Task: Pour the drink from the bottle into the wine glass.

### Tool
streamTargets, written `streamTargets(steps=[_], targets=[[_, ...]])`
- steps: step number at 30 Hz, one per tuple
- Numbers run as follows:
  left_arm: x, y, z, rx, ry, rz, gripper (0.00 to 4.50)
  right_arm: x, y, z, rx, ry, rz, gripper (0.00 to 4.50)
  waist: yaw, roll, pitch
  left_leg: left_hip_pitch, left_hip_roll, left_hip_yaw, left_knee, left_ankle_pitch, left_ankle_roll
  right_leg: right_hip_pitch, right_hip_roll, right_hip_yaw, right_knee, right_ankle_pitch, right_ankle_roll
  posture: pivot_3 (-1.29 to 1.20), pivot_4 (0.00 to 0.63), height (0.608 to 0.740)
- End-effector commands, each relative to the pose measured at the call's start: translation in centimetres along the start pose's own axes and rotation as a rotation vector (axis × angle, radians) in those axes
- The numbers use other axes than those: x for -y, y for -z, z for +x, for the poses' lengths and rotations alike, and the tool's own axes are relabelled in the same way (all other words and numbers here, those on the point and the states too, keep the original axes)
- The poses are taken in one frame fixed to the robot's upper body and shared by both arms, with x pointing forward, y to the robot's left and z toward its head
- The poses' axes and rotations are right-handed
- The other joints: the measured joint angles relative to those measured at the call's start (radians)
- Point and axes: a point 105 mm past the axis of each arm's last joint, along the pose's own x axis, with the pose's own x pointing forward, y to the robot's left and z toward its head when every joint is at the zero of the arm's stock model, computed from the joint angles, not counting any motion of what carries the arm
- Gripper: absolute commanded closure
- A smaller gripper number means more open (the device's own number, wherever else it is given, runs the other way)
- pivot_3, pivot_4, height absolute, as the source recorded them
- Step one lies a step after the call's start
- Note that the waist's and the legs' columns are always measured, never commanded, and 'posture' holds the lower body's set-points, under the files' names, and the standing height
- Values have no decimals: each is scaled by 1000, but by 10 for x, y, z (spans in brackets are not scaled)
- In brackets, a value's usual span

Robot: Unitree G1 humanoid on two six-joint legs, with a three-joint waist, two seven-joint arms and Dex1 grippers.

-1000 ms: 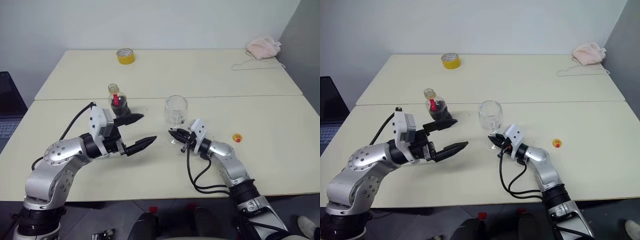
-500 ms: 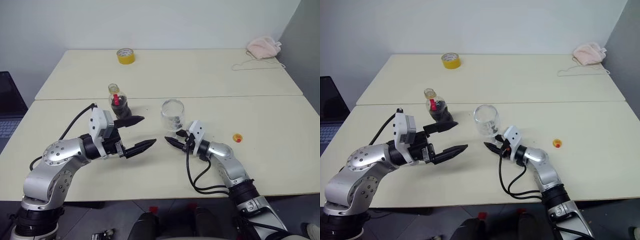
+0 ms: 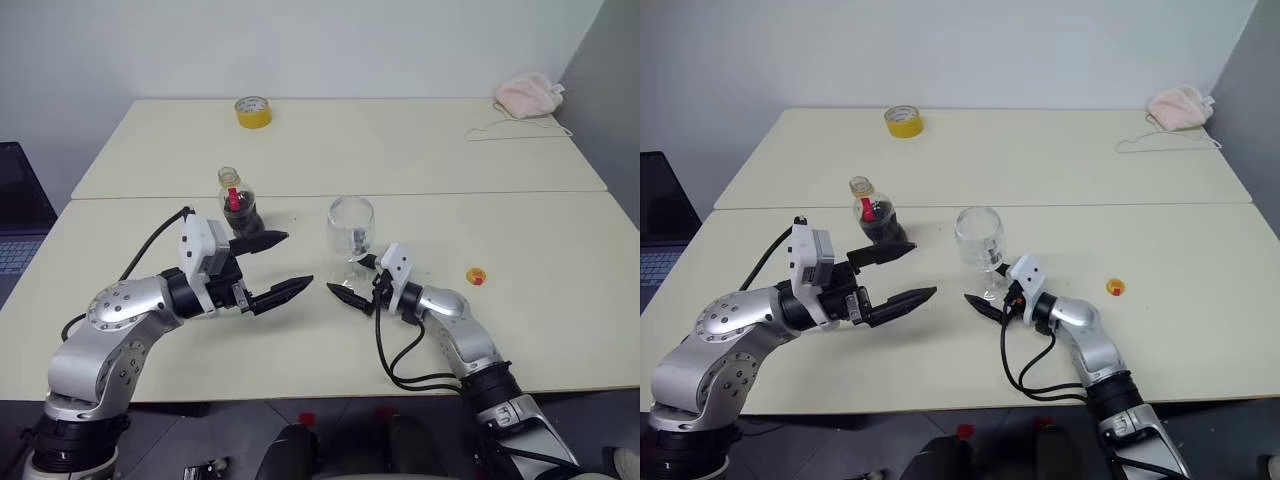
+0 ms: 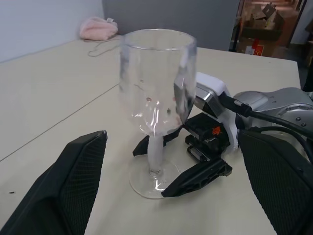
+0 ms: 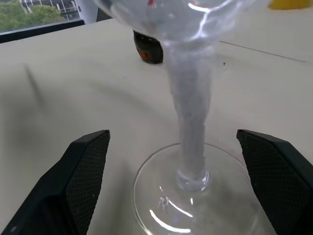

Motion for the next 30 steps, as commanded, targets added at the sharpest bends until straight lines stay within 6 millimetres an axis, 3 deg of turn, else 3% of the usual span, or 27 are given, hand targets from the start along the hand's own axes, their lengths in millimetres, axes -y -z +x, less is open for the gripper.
streamTargets(steps=[1,5,11,15,20,23,30], targets=[[1,-3,1,17,-39,28,0,-1,-16,-19,38,8,-65,52,2,0,0,0,0,0,0,0,0,0,0,0,0,0,0,0,150,740],[0,7,1,10,-107,-18,0,-5,-20,-58,17,60,-99,52,9,0,0,0,0,0,0,-1,1,0,0,0,-1,0,0,0,150,740],[-17,20,0,43,-307,-64,0,-17,-32,-93,9,83,-37,52,18,0,0,0,0,1,1,-1,2,1,0,1,-1,0,0,0,150,740],[-19,28,1,77,-396,-58,0,-25,-43,-98,10,51,-48,52,20,-1,0,0,0,1,1,-2,3,2,0,1,-2,0,0,0,150,740],[-45,38,-16,106,-641,-14,0,-42,-64,-109,3,-64,-34,52,30,-1,0,0,0,0,2,-2,3,4,0,0,-4,0,1,0,150,740],[-49,41,-17,107,-697,11,0,-48,-69,-114,-7,-93,-18,52,32,-2,0,1,0,-1,2,-2,4,7,0,-1,-9,1,2,0,150,740],[-76,51,-15,77,-850,11,0,-57,-77,-106,16,-123,2,52,33,-2,0,1,-1,0,3,-2,4,8,0,-1,-10,3,5,0,150,740]])
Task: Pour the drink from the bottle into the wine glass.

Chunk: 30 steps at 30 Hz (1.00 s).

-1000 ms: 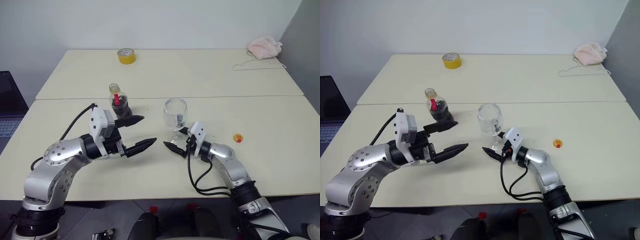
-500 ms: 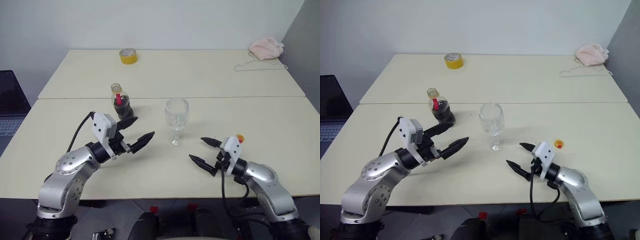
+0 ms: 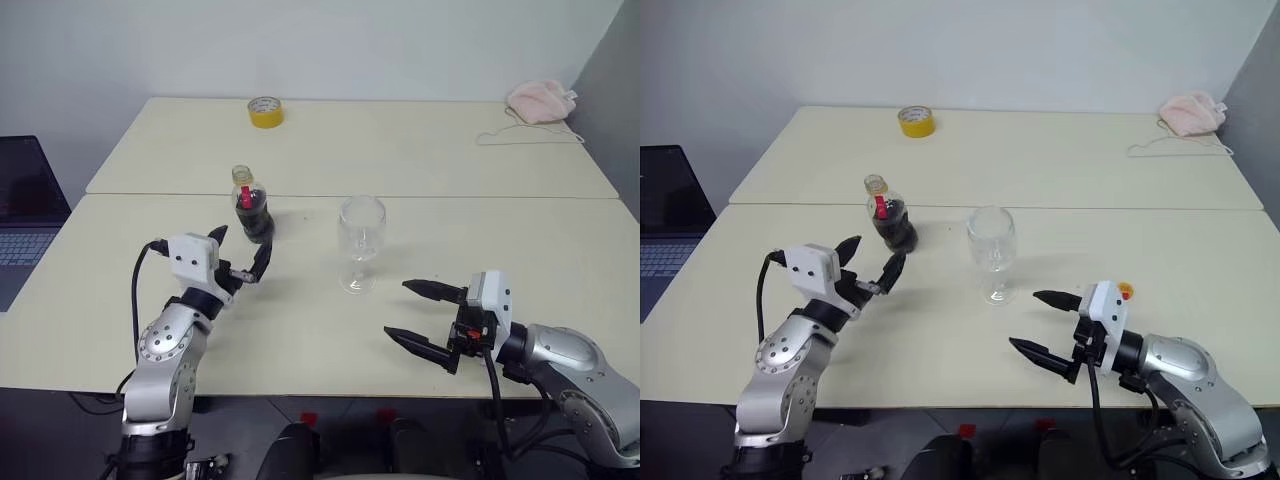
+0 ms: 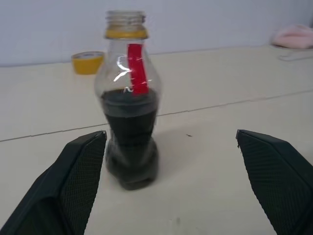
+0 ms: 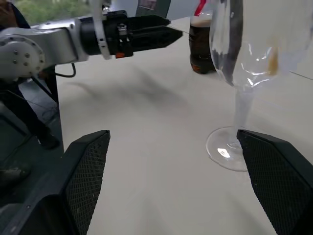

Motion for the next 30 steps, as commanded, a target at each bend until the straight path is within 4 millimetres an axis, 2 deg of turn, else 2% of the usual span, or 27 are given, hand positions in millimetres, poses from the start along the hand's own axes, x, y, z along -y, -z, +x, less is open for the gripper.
streamTargets(steps=[1,5,17,25,30], targets=[[-5,-10,8,40,-32,46,0,-7,-15,4,45,-29,-22,52,-1,0,0,0,0,0,0,0,0,0,0,0,0,0,0,0,150,740],[-7,-10,19,38,-46,63,0,-7,-21,5,56,-39,-28,52,-1,0,0,0,-1,0,0,0,0,0,0,0,0,0,0,0,150,740],[-10,3,36,12,-68,77,0,-3,-50,9,123,5,-101,52,-1,0,0,0,-1,0,0,0,0,-1,0,0,0,0,1,0,150,740],[-10,13,48,-1,-50,57,0,-4,-53,9,125,8,-114,52,-2,0,0,0,-1,1,0,0,0,-1,0,0,0,0,1,0,150,740],[-18,17,55,-3,-84,46,0,-2,-52,11,124,7,-116,52,-2,0,0,0,-1,1,0,0,0,-1,-1,0,0,1,1,0,150,740]])
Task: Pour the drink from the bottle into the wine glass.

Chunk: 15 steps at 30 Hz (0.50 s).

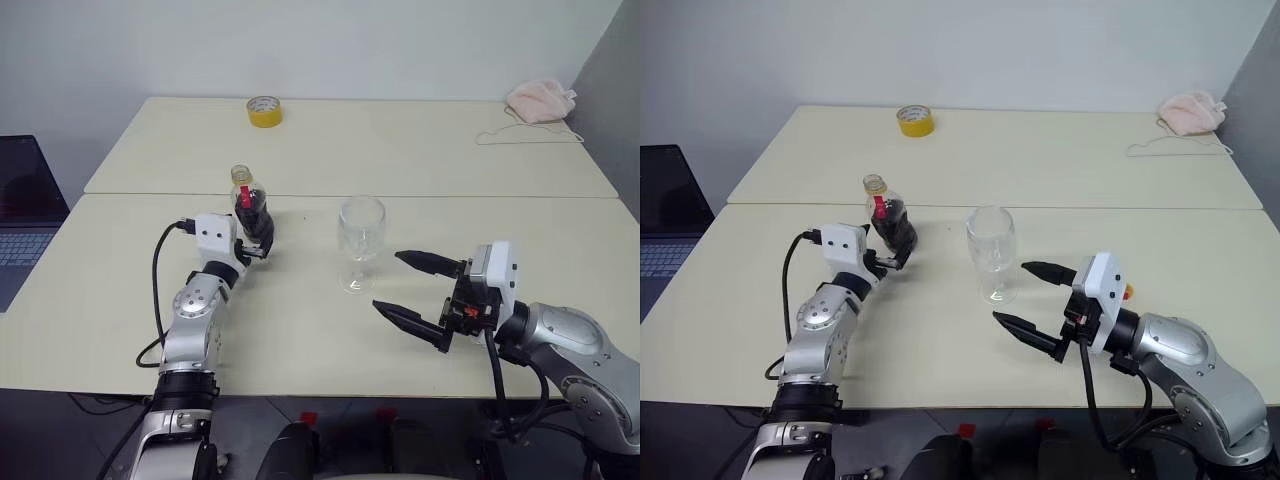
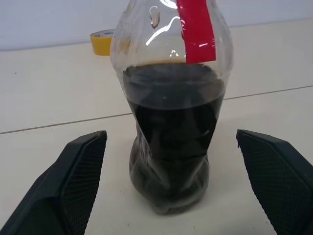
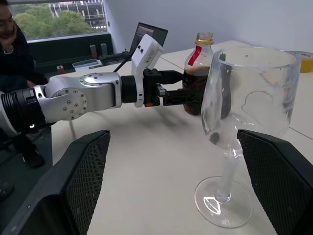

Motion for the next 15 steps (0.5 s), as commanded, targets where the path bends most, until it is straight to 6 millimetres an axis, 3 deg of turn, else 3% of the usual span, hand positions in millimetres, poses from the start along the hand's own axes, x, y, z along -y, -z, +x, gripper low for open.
streamTargets(steps=[1,12,15], targets=[[-4,-9,6,48,-22,7,0,-4,-11,2,36,-17,-33,52,0,0,0,0,0,0,0,0,0,0,0,0,0,0,0,0,150,740],[0,-4,28,43,-7,-26,0,-3,-10,5,39,-24,-34,52,-2,0,0,0,0,0,0,0,0,0,0,0,0,0,0,0,150,740],[-4,-5,34,42,-18,-25,565,-3,-10,6,42,-20,-37,0,-2,0,0,0,0,0,0,0,0,0,0,-1,0,0,0,0,150,740]])
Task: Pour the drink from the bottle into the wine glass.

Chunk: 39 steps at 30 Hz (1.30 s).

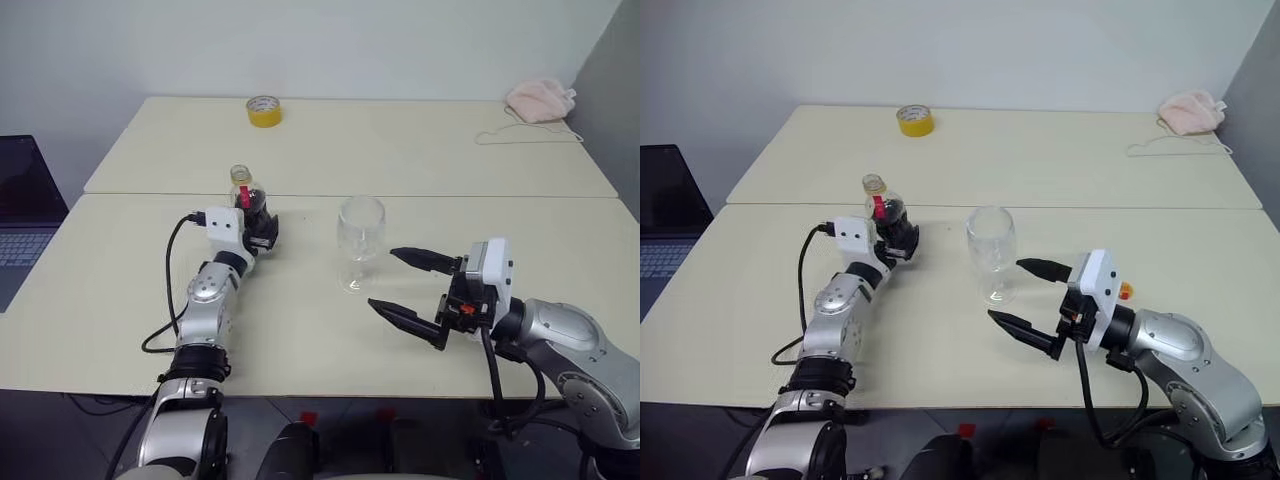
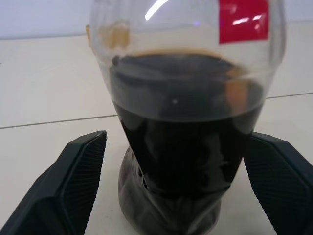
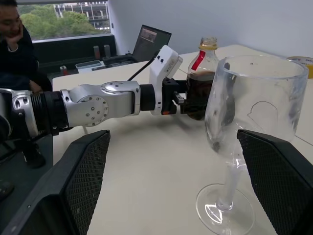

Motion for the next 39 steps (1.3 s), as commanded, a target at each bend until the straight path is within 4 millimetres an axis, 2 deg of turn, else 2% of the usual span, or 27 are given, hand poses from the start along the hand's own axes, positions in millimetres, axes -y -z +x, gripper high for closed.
streamTargets(steps=[1,6,8,10,18,26,31,35,37,39], targets=[[-5,-15,8,54,-11,18,908,-1,-9,3,36,-3,-31,0,0,0,0,0,0,0,0,0,0,0,0,0,0,0,0,0,150,740],[-2,-15,10,56,3,13,2573,-1,-9,3,38,3,-36,0,0,0,0,0,0,0,0,0,0,0,0,0,0,0,0,0,150,740],[-1,-14,11,56,5,11,3139,0,-9,3,40,5,-35,0,0,0,0,0,0,0,0,0,0,0,0,0,0,0,0,0,150,740],[-1,-14,11,58,5,7,3485,0,-9,4,42,8,-36,0,-1,0,0,0,0,0,0,0,0,0,0,0,0,0,0,0,150,740],[2,-21,11,80,21,7,3604,-1,-9,5,46,13,-41,0,-1,0,0,0,0,0,0,0,0,0,0,0,0,0,0,0,150,740],[11,-39,7,133,93,32,3640,1,-12,5,61,23,-49,0,-2,0,0,0,0,0,0,0,0,-1,0,0,0,0,0,0,150,740],[16,-89,2,270,153,240,3656,4,-22,3,87,47,-94,0,-4,-1,1,-1,0,0,0,0,0,-1,0,0,0,0,0,0,150,740],[27,-111,1,332,203,353,3657,7,-31,3,104,57,-102,0,-2,-1,1,-1,0,-1,0,0,0,-1,0,0,0,0,0,0,150,740],[40,-123,2,358,262,427,3670,8,-38,3,114,63,-109,0,-2,-1,1,-1,0,0,0,0,0,-1,0,0,0,0,0,0,150,740],[47,-126,3,364,301,463,3699,9,-40,4,115,68,-108,0,-2,-1,1,-1,0,-1,1,0,0,-1,0,0,0,0,0,0,150,740]])
